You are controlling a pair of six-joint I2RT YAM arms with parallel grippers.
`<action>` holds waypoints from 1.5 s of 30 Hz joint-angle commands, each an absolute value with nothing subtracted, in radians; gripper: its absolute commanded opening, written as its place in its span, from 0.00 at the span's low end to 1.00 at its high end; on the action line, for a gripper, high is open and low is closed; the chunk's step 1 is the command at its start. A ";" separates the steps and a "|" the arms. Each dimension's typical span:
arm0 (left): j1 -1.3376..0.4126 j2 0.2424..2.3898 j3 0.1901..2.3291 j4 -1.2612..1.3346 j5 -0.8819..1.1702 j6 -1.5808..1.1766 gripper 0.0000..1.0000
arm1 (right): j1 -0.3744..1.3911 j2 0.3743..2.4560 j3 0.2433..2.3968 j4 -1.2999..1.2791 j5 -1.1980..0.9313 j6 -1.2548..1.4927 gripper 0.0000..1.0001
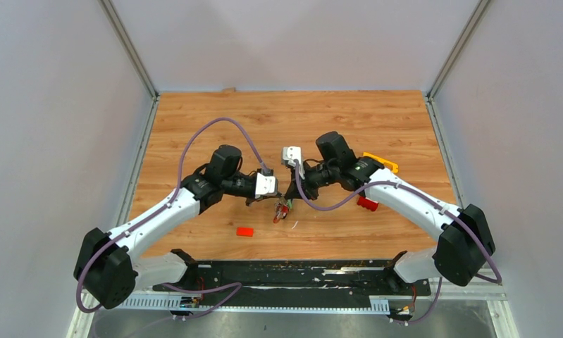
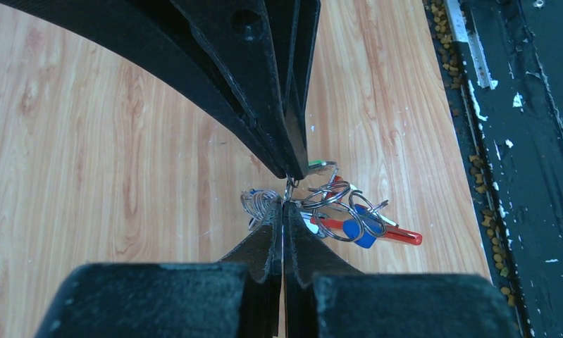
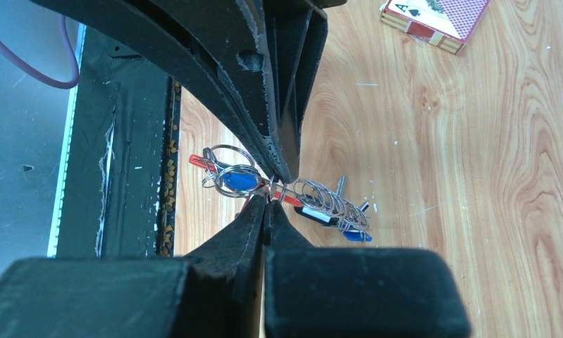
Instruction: Put the keys on the keyring
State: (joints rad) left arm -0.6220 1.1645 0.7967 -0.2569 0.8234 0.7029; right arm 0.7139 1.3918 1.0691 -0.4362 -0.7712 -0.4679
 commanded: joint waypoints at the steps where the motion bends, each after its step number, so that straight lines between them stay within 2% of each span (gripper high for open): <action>1: -0.628 1.128 0.794 -0.184 0.845 0.663 0.00 | 0.699 1.397 1.102 -0.350 -0.782 -0.411 0.00; 45: -0.628 1.133 0.788 -0.165 0.900 0.651 0.00 | 0.635 1.442 1.094 -0.321 -0.813 -0.332 0.00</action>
